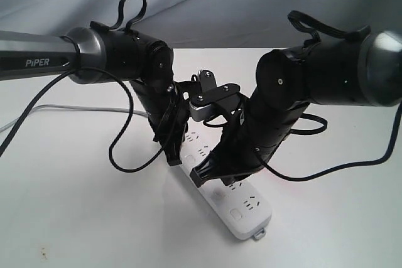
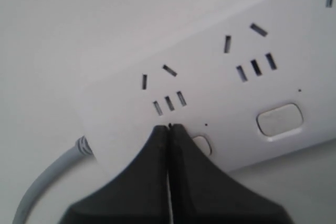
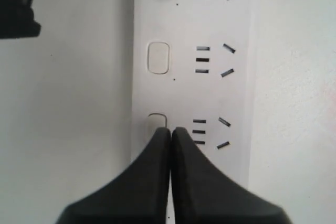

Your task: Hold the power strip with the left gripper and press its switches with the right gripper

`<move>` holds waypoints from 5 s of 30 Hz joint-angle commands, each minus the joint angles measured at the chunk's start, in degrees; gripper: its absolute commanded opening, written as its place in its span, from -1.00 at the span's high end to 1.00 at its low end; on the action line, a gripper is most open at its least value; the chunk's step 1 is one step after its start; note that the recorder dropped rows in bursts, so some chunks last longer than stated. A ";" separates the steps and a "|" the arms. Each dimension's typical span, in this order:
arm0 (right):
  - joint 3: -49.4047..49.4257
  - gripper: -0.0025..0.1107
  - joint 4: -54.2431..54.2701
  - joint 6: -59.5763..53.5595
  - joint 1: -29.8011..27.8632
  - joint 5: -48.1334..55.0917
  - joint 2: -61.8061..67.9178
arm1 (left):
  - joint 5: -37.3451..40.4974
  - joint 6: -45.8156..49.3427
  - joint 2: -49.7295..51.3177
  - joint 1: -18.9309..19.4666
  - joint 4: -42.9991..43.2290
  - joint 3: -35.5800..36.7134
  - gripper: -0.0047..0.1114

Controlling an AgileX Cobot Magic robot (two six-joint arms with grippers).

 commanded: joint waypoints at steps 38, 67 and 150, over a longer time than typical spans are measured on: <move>0.07 0.96 -6.25 4.68 3.59 -2.47 6.03 | 5.57 -3.48 2.21 0.22 1.13 0.92 0.92; -0.04 0.96 -6.45 4.80 3.59 0.60 13.47 | 5.57 -3.37 2.21 0.22 1.13 0.92 0.92; -5.01 0.96 -11.09 8.09 4.18 14.24 14.38 | 5.49 -3.38 2.21 0.22 0.16 0.92 0.92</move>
